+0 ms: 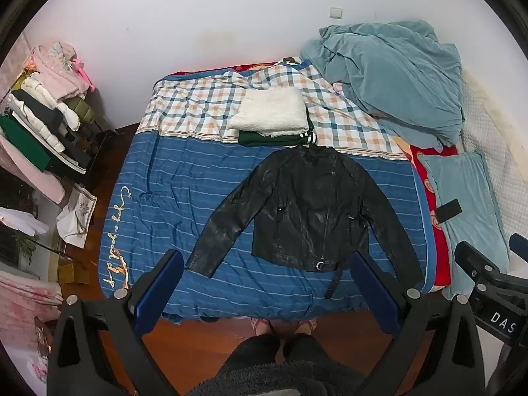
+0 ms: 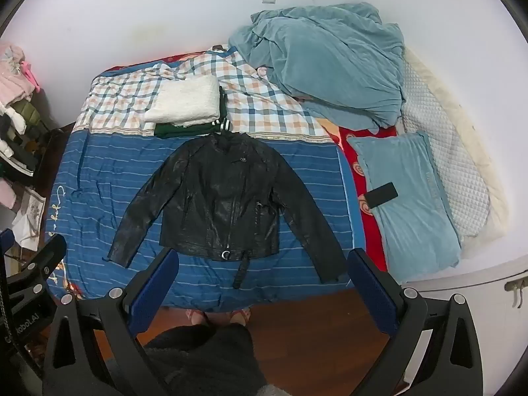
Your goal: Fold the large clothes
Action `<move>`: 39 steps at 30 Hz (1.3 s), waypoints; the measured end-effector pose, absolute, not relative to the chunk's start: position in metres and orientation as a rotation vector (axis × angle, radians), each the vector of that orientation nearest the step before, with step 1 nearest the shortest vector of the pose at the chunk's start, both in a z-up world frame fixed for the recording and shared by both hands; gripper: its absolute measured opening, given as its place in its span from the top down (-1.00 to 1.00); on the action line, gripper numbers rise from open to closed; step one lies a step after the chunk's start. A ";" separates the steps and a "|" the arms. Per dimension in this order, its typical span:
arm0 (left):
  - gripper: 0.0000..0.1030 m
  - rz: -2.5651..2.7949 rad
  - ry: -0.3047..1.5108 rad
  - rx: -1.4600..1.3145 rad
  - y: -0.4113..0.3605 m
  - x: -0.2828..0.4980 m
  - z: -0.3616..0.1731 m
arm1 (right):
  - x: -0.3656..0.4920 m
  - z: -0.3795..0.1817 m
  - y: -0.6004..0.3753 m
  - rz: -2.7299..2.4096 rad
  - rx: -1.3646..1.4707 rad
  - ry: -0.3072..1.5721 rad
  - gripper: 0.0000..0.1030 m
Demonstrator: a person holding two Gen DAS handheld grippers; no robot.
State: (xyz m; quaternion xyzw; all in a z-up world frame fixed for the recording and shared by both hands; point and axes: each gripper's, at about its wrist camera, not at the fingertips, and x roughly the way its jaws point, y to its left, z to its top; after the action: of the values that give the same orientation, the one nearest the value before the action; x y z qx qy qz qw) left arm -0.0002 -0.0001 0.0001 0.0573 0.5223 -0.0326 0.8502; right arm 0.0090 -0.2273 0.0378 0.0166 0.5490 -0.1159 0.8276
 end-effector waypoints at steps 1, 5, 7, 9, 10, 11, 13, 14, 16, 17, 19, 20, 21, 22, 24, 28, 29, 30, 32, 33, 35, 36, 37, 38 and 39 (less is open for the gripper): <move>-1.00 -0.068 1.104 0.122 0.000 0.000 0.000 | 0.009 0.038 -0.227 -0.249 0.036 1.169 -0.99; -1.00 -0.067 1.103 0.123 -0.001 -0.001 0.001 | 0.009 0.038 -0.228 -0.251 0.034 1.167 -0.99; -1.00 -0.064 1.100 0.123 -0.001 -0.001 0.003 | 0.009 0.038 -0.228 -0.251 0.032 1.167 -0.99; -1.00 -0.067 1.102 0.122 0.000 0.000 0.000 | 0.009 0.038 -0.228 -0.251 0.033 1.166 -0.99; -1.00 -0.066 1.101 0.122 -0.001 0.000 0.000 | 0.009 0.038 -0.228 -0.251 0.033 1.166 -0.99; -1.00 -0.066 1.099 0.122 -0.001 0.000 0.000 | 0.009 0.038 -0.228 -0.251 0.034 1.166 -0.99; -1.00 -0.068 1.097 0.122 -0.002 0.000 0.000 | 0.008 0.039 -0.227 -0.251 0.033 1.165 -0.99; -1.00 -0.067 1.098 0.122 -0.003 0.002 0.004 | 0.008 0.039 -0.227 -0.250 0.033 1.164 -0.99; -1.00 -0.067 1.094 0.123 -0.005 0.003 0.005 | 0.008 0.040 -0.227 -0.249 0.033 1.163 -0.99; -1.00 -0.067 1.094 0.122 -0.003 0.006 0.010 | 0.008 0.040 -0.227 -0.250 0.033 1.163 -0.99; -1.00 -0.066 1.092 0.122 -0.004 0.007 0.012 | 0.008 0.040 -0.227 -0.250 0.032 1.162 -0.99; -1.00 -0.065 1.091 0.123 -0.002 0.006 0.009 | 0.009 0.040 -0.227 -0.250 0.032 1.162 -0.99; -1.00 -0.065 1.091 0.123 -0.003 0.008 0.010 | 0.010 0.042 -0.226 -0.250 0.032 1.161 -0.99; -1.00 -0.065 1.091 0.121 -0.004 0.010 0.011 | 0.010 0.041 -0.227 -0.250 0.032 1.161 -0.99; -1.00 -0.064 1.087 0.123 -0.005 0.009 0.010 | 0.009 0.040 -0.228 -0.251 0.031 1.161 -0.99; -1.00 -0.064 1.079 0.118 -0.003 0.006 0.008 | 0.009 0.044 -0.225 -0.250 0.031 1.157 -0.99; -1.00 -0.066 1.080 0.117 -0.001 0.005 0.008 | 0.010 0.046 -0.223 -0.250 0.030 1.157 -0.99; -1.00 -0.067 1.079 0.117 -0.002 0.006 0.008 | 0.010 0.047 -0.223 -0.251 0.030 1.156 -0.99; -1.00 -0.065 1.077 0.118 -0.001 0.006 0.008 | 0.014 0.050 -0.225 -0.252 0.033 1.155 -0.99; -1.00 -0.066 1.076 0.117 -0.001 0.006 0.008 | 0.014 0.050 -0.224 -0.252 0.033 1.154 -0.99; -1.00 -0.065 1.075 0.118 -0.001 0.006 0.008 | 0.015 0.051 -0.224 -0.252 0.031 1.153 -0.99; -1.00 -0.066 1.075 0.117 -0.001 0.006 0.008 | 0.017 0.053 -0.224 -0.251 0.032 1.153 -0.99; -1.00 -0.066 1.075 0.116 -0.001 0.007 0.009 | 0.017 0.052 -0.224 -0.251 0.032 1.153 -0.99; -1.00 -0.066 1.074 0.115 -0.001 0.007 0.010 | 0.017 0.055 -0.224 -0.247 0.031 1.150 -0.99; -1.00 -0.065 1.072 0.116 -0.001 0.007 0.010 | 0.017 0.056 -0.224 -0.246 0.031 1.149 -0.99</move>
State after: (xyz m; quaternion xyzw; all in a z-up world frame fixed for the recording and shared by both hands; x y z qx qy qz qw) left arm 0.0066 -0.0009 0.0097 0.0551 0.5105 -0.0311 0.8576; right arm 0.0168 -0.2240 0.0557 0.0146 0.5419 -0.1163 0.8322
